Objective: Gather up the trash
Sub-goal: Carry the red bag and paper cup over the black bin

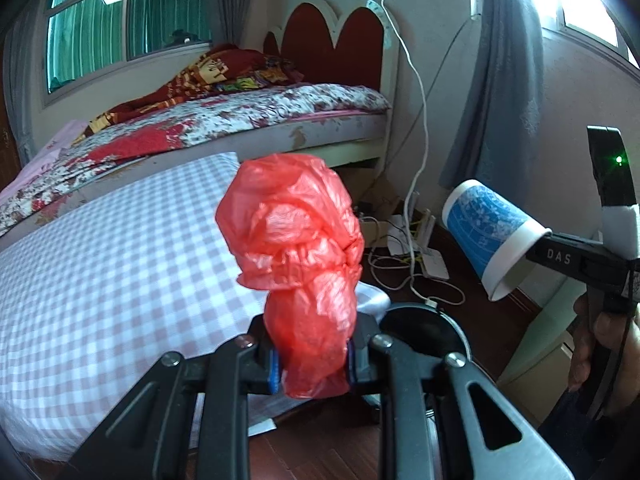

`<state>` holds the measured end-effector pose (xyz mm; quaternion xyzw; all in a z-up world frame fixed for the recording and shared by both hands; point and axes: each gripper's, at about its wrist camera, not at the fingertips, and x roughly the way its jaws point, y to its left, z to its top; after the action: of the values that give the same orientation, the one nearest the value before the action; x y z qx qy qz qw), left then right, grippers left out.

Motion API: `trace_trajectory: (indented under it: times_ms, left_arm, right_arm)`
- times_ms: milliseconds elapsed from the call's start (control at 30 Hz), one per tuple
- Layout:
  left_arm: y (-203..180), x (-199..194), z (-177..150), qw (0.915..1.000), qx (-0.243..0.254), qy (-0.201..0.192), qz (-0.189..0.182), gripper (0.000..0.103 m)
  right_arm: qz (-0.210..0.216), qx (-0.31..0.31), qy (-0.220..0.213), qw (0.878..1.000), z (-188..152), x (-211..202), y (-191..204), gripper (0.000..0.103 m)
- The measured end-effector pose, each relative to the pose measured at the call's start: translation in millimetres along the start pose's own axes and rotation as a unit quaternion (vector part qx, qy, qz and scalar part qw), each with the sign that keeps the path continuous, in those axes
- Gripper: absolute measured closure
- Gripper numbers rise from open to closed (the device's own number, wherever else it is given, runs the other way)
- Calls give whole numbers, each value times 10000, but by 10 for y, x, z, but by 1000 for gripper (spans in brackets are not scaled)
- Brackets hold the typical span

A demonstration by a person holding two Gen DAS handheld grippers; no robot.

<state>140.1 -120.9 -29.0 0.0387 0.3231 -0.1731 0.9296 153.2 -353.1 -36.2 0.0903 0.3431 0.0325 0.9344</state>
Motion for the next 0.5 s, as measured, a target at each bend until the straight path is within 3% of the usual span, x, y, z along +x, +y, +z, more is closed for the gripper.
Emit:
trace_trajectory:
  times_ms: [500]
  left_arm:
    - [-589,274,-357,9966,211,521,-595,79]
  right_arm:
    - [-472,19,310,9984,-497,-133,-367,99]
